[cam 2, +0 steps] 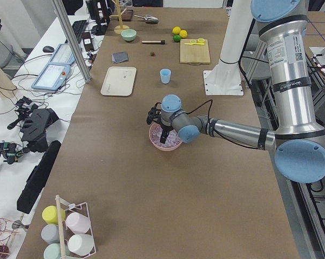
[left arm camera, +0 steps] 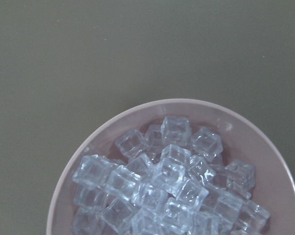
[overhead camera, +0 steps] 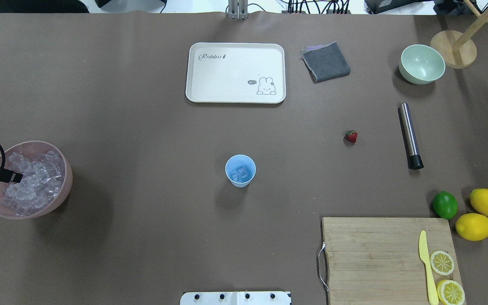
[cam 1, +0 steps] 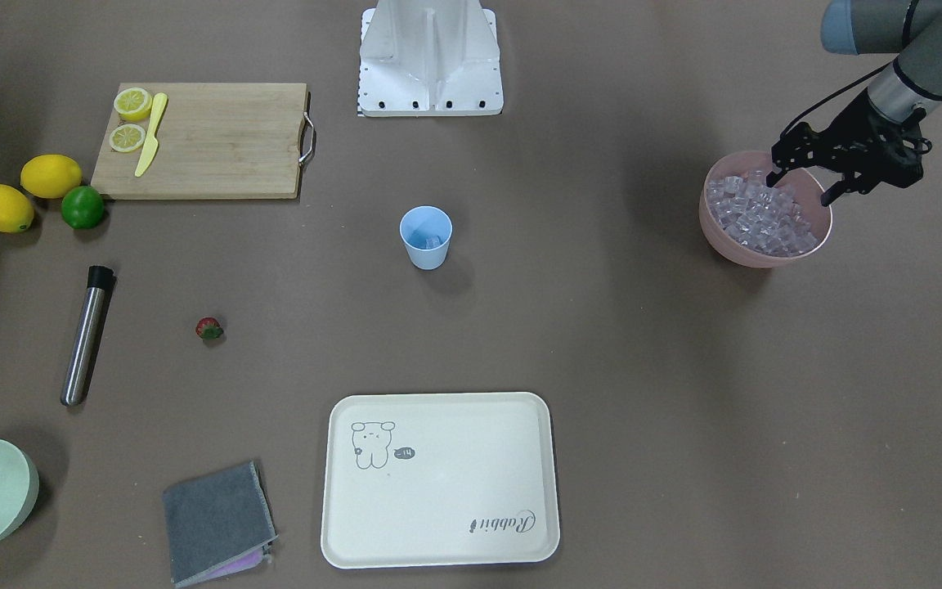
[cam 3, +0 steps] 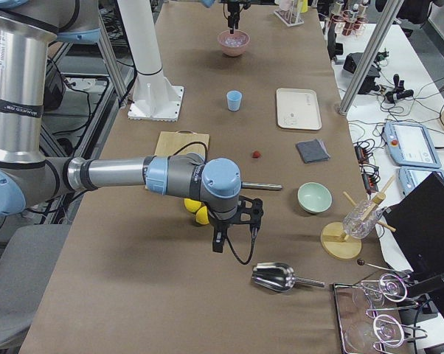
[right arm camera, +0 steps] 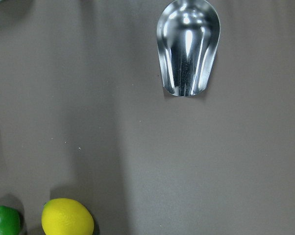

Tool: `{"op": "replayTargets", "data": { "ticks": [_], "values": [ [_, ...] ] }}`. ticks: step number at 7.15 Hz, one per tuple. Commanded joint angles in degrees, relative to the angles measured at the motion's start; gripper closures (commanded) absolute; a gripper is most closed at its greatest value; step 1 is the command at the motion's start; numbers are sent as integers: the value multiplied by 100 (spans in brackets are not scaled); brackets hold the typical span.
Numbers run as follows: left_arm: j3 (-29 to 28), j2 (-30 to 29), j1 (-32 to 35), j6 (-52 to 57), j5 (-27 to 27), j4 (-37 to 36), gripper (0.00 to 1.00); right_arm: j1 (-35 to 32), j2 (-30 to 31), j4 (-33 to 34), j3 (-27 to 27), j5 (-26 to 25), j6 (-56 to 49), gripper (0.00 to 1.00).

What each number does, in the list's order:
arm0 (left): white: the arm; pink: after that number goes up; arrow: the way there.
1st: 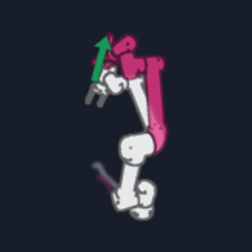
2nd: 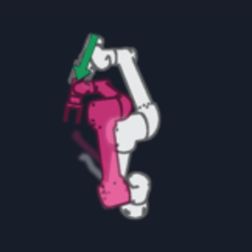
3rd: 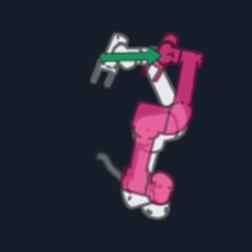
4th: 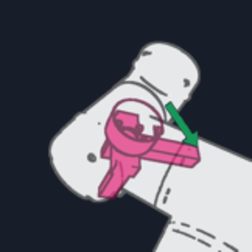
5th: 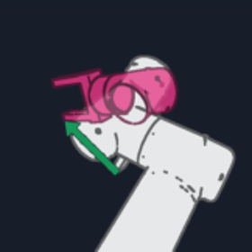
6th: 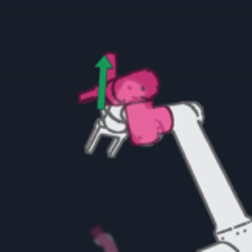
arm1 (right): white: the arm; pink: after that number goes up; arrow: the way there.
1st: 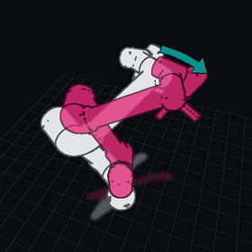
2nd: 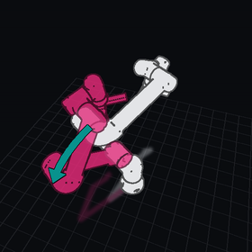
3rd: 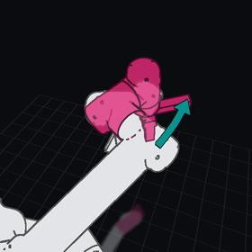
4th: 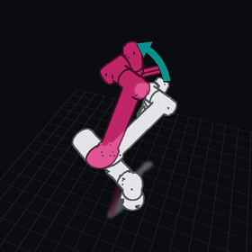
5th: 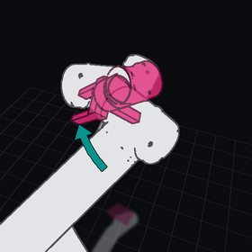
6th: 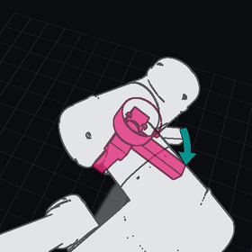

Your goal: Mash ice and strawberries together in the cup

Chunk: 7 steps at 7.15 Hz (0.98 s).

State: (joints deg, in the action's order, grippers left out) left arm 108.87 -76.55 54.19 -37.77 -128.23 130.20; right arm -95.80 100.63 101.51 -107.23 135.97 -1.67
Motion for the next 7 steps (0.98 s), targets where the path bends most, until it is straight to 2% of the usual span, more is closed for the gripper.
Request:
{"op": "replayTargets", "data": {
  "ticks": [1,2,4,5,7],
  "values": [
    [-68,61,-4,-20,0,321,9,0,-9,0,1,0,0,0],
    [-68,53,-48,-28,-9,357,18,0,-9,0,-8,0,0,0],
    [-164,-9,-223,42,34,706,21,0,-9,0,-8,0,0,0],
    [-260,-17,-372,33,52,891,27,8,-17,0,-8,0,0,0],
    [-489,35,-374,32,0,1078,30,0,-9,0,-17,0,0,0]
  ]
}}
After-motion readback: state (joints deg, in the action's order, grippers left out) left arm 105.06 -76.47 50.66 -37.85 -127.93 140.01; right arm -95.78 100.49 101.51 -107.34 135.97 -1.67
